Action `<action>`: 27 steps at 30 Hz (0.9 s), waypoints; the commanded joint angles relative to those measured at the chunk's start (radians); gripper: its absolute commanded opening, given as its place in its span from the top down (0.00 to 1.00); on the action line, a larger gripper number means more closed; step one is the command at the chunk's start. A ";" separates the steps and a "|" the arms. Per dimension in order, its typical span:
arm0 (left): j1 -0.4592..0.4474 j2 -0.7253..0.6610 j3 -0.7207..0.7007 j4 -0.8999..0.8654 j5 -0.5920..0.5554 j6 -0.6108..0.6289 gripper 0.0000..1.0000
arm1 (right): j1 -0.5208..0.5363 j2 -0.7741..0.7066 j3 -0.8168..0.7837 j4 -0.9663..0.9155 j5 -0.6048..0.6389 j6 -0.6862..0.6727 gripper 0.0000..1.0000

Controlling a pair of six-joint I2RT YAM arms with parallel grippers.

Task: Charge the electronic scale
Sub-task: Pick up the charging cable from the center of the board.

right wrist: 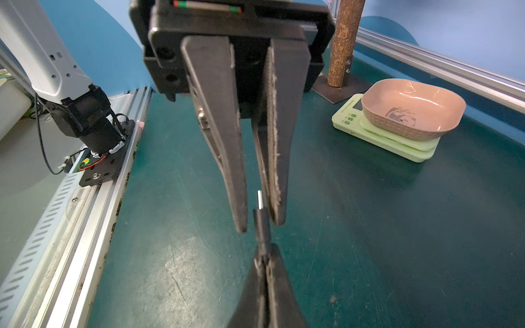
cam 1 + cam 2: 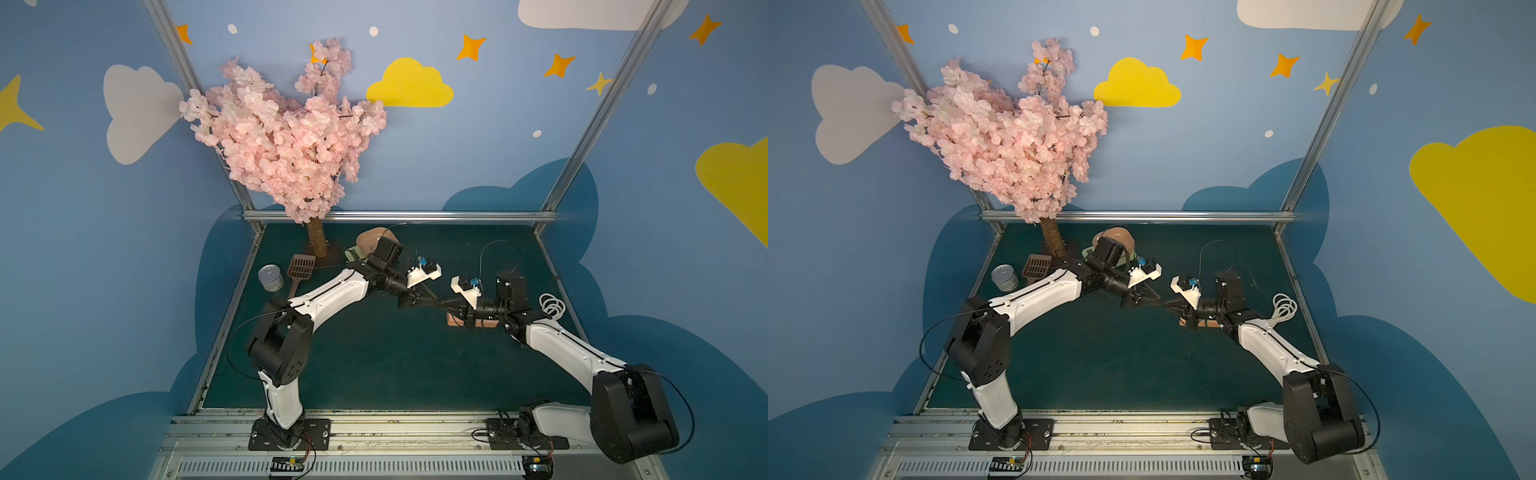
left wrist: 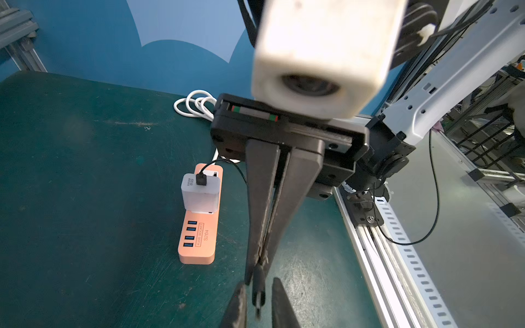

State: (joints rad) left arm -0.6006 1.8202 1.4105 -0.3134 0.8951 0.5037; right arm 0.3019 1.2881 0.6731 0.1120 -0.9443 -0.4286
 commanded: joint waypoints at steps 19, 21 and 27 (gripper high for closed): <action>-0.003 -0.024 -0.042 0.080 0.076 -0.025 0.93 | -0.033 -0.015 0.009 0.044 -0.088 0.072 0.75; -0.004 -0.027 -0.048 0.087 0.083 -0.027 0.93 | -0.046 -0.023 0.003 0.073 -0.111 0.094 0.73; -0.004 -0.038 -0.068 0.126 0.093 -0.042 0.93 | -0.064 -0.024 -0.025 0.123 -0.162 0.146 0.72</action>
State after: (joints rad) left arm -0.6025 1.8183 1.3563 -0.2134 0.9535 0.4728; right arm 0.2443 1.2781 0.6575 0.1974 -1.0538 -0.3275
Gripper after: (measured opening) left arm 0.076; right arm 0.278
